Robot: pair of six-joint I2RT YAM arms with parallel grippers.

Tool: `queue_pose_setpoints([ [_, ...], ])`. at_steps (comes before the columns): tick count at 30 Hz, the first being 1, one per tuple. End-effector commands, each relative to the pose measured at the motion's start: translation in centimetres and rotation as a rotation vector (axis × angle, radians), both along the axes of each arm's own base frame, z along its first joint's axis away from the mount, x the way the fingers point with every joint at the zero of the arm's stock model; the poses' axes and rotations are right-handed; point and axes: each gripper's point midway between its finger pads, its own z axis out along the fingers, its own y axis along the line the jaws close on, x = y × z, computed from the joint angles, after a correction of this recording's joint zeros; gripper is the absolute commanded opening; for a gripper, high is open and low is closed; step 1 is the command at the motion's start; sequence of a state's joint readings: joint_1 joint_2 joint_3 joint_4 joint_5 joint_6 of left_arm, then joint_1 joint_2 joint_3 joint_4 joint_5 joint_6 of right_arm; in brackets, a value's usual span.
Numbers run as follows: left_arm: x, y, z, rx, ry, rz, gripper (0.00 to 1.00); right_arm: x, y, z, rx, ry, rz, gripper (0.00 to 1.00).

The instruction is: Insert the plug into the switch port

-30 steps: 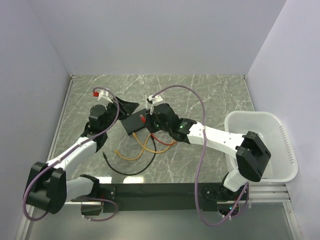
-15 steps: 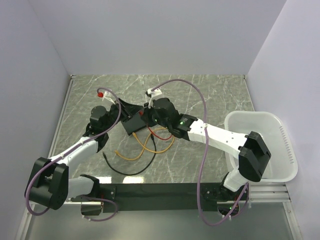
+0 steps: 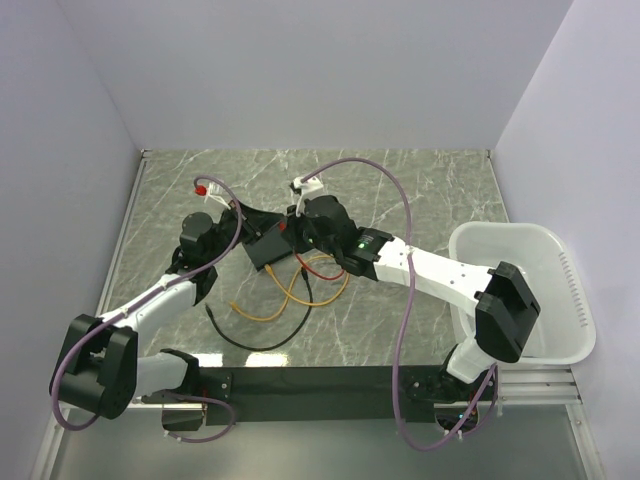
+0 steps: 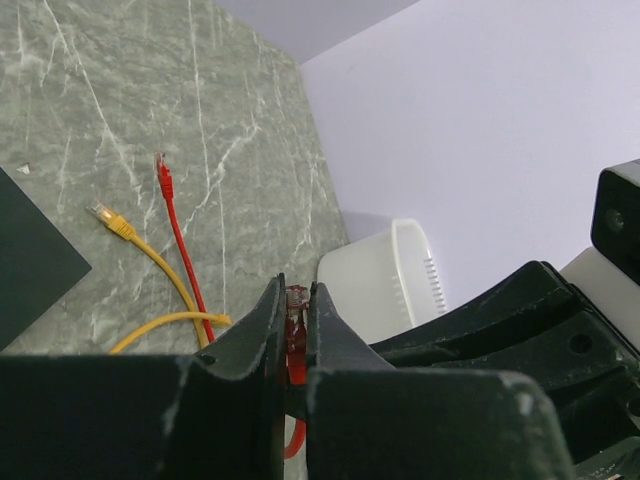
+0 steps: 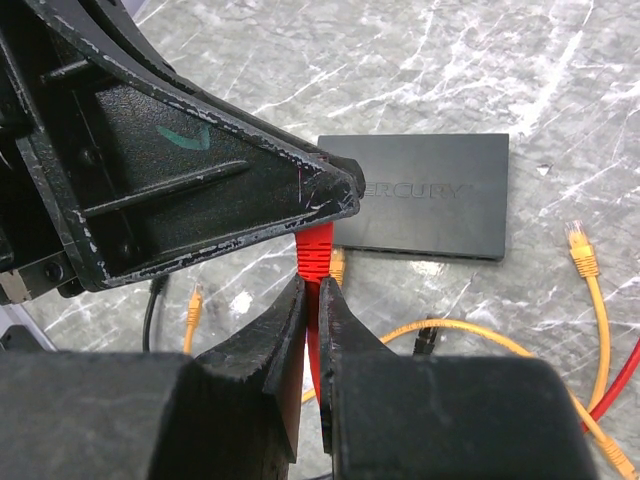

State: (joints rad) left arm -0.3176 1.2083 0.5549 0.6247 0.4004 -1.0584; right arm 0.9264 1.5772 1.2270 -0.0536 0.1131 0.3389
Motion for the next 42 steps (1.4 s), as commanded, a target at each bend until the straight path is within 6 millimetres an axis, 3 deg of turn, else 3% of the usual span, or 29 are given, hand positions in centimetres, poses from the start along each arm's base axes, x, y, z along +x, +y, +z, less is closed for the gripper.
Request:
queue_pose_setpoints([
  [1, -0.2, -0.3, 0.8, -0.015, -0.05, -0.026, 0.01, 1.4, -0.1, 2.6, 0.024, -0.063, -0.038, 0.0],
  [2, -0.2, -0.4, 0.8, -0.019, -0.049, -0.029, 0.0, 1.7, 0.0, 3.0, 0.03, -0.067, -0.041, 0.0],
  [3, -0.2, -0.4, 0.8, -0.02, -0.051, -0.031, 0.0, 2.1, -0.5, 3.2, 0.021, -0.071, -0.062, 0.07],
  [4, -0.2, -0.4, 0.8, -0.02, -0.053, -0.032, 0.01, 2.2, -0.7, 3.4, 0.02, -0.073, -0.071, 0.16],
  [5, -0.2, -0.5, 0.9, -0.02, -0.053, -0.034, 0.01, 2.4, -1.0, 4.0, 0.029, -0.081, -0.077, 0.32],
  [7, -0.2, -0.5, 0.9, -0.017, -0.057, -0.034, 0.01, 2.7, -1.8, 4.9, 0.051, -0.093, -0.084, 0.44],
  [8, -0.2, -0.5, 0.9, -0.017, -0.056, -0.034, 0.0, 2.7, -1.8, 4.7, 0.053, -0.088, -0.076, 0.45],
  [11, -0.2, -0.4, 1.0, -0.02, -0.062, -0.032, 0.0, 2.9, -2.5, 5.6, 0.094, -0.089, -0.065, 0.41],
  [28, -0.3, -0.7, 1.0, -0.035, -0.069, -0.052, 0.0, 3.8, -1.3, 4.2, 0.089, -0.047, -0.051, 0.3],
  [42, 0.1, -0.8, -0.1, -0.025, -0.043, -0.049, 0.01, 2.2, -0.2, 4.4, 0.126, -0.036, 0.04, 0.36],
])
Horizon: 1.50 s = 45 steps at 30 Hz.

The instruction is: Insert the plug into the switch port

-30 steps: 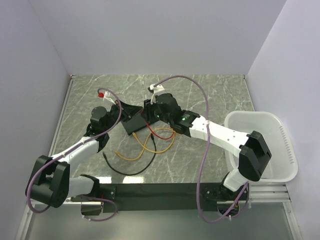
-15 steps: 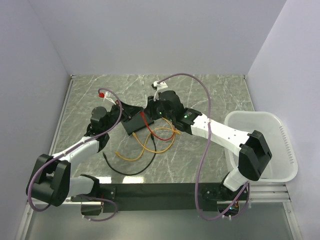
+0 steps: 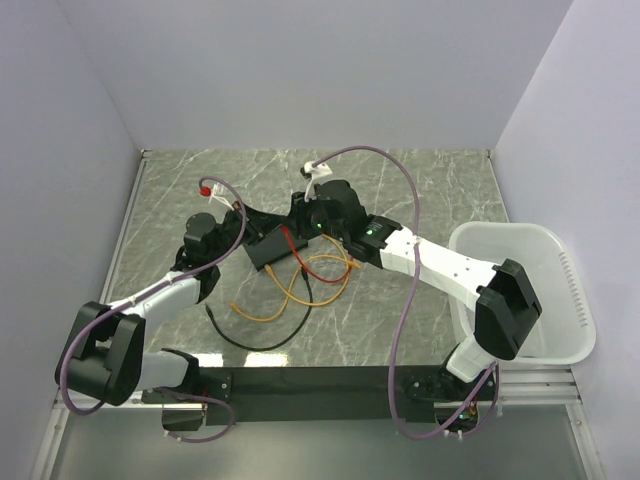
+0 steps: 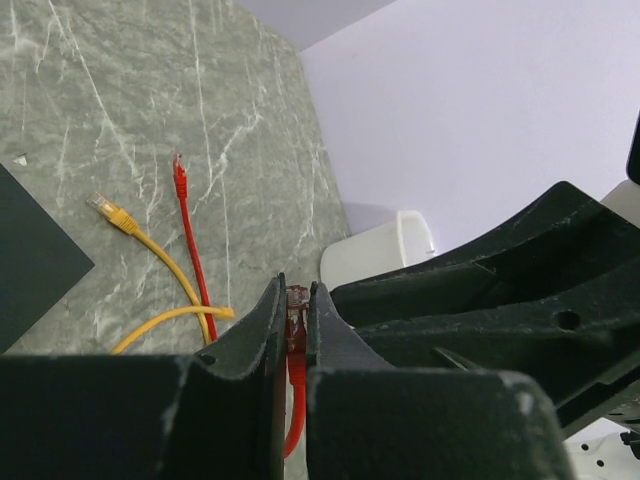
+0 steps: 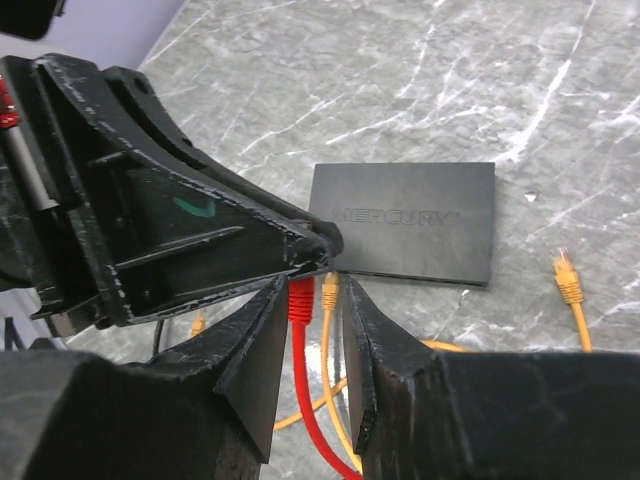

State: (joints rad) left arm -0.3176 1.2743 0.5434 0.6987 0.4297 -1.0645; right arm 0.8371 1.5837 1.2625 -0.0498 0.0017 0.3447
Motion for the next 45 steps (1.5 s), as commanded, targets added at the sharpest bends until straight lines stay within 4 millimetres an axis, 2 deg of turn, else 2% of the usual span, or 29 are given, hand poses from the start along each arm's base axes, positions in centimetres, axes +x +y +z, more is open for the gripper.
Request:
queue_pose_setpoints([
  [1, -0.2, -0.3, 1.0, -0.022, -0.046, -0.021, 0.01, -0.1, 0.9, 2.8, 0.068, -0.052, 0.031, 0.36],
  [7, -0.3, -0.2, 1.4, -0.02, -0.057, -0.017, 0.01, 0.2, 1.4, 1.5, 0.05, -0.032, 0.028, 0.36],
  [28, 0.3, -0.1, 0.7, -0.002, -0.036, -0.001, 0.0, -0.9, 2.1, 0.5, 0.015, -0.022, 0.065, 0.39],
  [39, 0.3, -0.1, 0.8, -0.003, -0.039, -0.004, 0.01, -0.2, 2.3, -1.2, -0.02, 0.008, 0.041, 0.36],
  [45, 0.2, -0.2, 0.8, -0.004, -0.04, -0.007, 0.01, -0.1, 2.4, -1.3, -0.017, 0.011, 0.037, 0.33],
])
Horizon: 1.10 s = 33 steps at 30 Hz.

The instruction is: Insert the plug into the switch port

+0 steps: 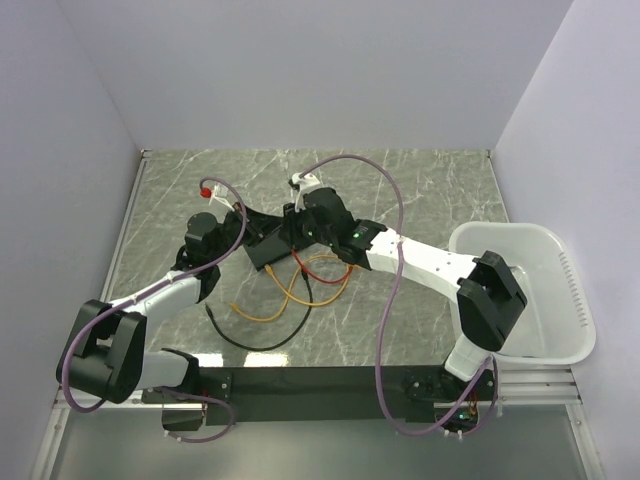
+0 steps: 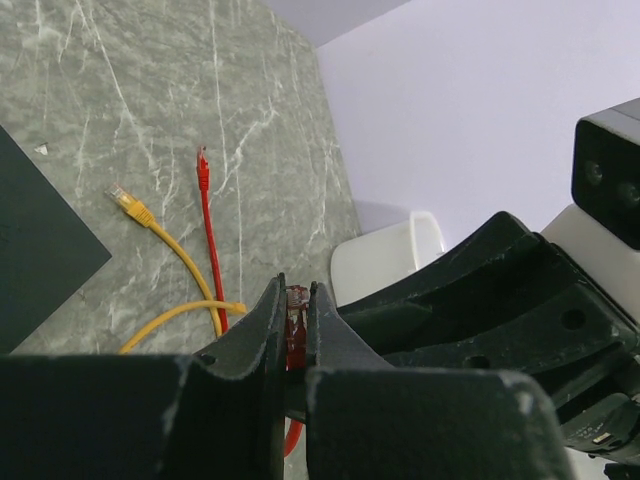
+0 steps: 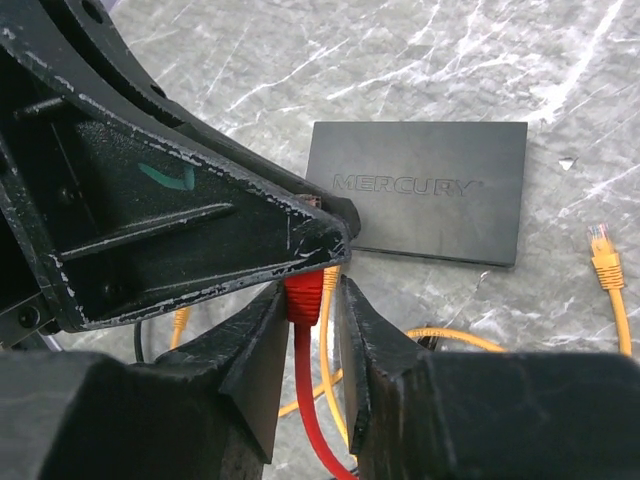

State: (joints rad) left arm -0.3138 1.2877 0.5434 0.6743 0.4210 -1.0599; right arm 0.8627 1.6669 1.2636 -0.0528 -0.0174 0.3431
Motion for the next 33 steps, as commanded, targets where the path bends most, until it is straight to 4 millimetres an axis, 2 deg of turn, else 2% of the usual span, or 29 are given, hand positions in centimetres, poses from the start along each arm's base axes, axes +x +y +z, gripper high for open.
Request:
queue_pose_setpoints([
  [1, 0.0, -0.4, 1.9, -0.019, -0.073, -0.019, 0.01, 0.5, 0.8, 2.9, 0.051, -0.052, -0.006, 0.32],
  [4, 0.0, -0.3, 1.8, -0.016, -0.07, -0.016, 0.01, 0.5, 0.8, 3.4, 0.064, -0.059, -0.007, 0.33],
  [8, 0.1, -0.4, 1.5, -0.014, -0.064, -0.017, 0.0, 0.4, 0.6, 4.4, 0.081, -0.069, -0.01, 0.42],
  [12, 0.1, -0.4, 1.4, -0.014, -0.064, -0.017, 0.01, 0.2, 0.4, 5.5, 0.097, -0.085, -0.01, 0.43],
  [20, 0.2, -0.4, 1.4, -0.01, -0.066, -0.014, 0.01, 0.4, 0.2, 6.0, 0.113, -0.1, -0.025, 0.3],
  [29, 0.4, -0.5, 1.2, -0.011, -0.062, -0.019, 0.01, 0.5, 0.5, 5.4, 0.107, -0.086, -0.025, 0.24],
  [33, 0.4, -0.5, 1.3, -0.012, -0.065, -0.019, 0.0, 0.6, 0.6, 4.9, 0.097, -0.079, -0.023, 0.15],
])
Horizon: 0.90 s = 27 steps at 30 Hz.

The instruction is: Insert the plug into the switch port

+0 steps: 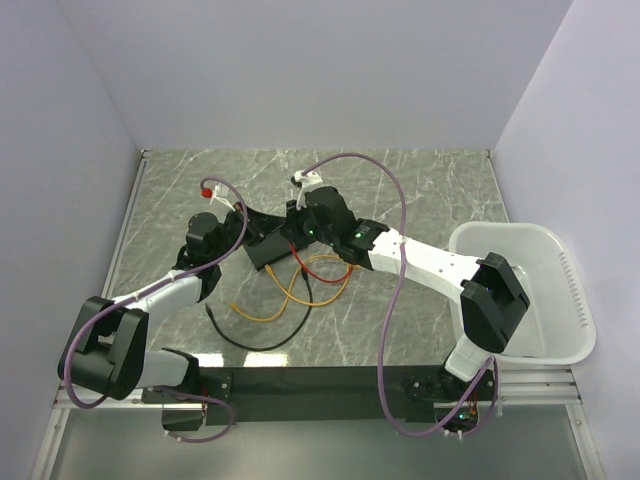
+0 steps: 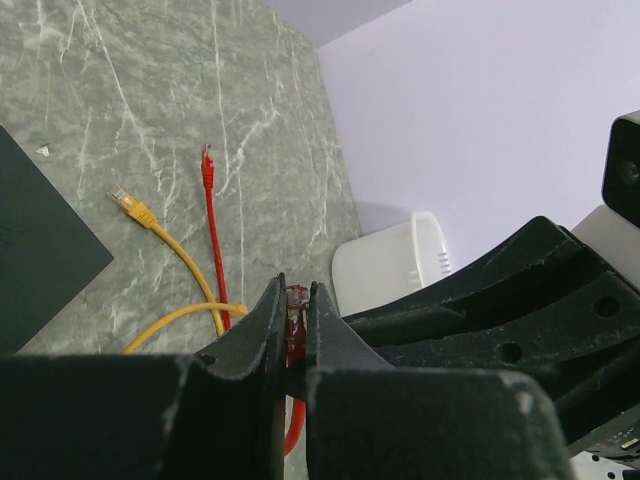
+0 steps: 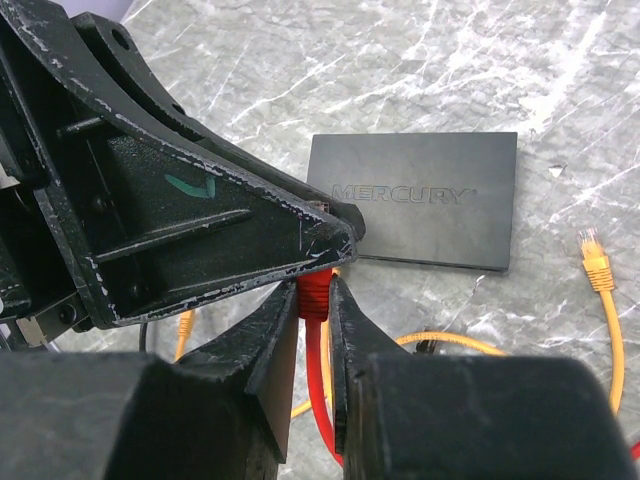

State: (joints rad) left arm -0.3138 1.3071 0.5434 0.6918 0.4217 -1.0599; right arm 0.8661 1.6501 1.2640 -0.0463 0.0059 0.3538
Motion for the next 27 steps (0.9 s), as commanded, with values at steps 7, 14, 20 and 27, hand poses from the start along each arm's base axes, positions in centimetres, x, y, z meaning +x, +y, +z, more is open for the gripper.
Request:
queue_pose_setpoints([
  [7, 0.4, -0.3, 1.4, -0.002, -0.055, -0.008, 0.04, 0.4, 0.9, 2.6, 0.059, -0.042, 0.002, 0.0],
  [14, 1.4, 0.9, 0.1, 0.042, -0.001, 0.063, 0.41, 0.3, -0.2, -0.6, 0.002, -0.012, -0.023, 0.0],
  [20, 2.9, 3.3, -0.1, 0.068, -0.005, 0.131, 0.52, 0.0, -0.6, -3.9, -0.054, 0.029, -0.032, 0.0],
  [27, 5.9, 8.1, -1.1, 0.19, -0.004, 0.336, 0.95, 0.2, -1.0, -6.9, -0.115, 0.057, -0.037, 0.0],
])
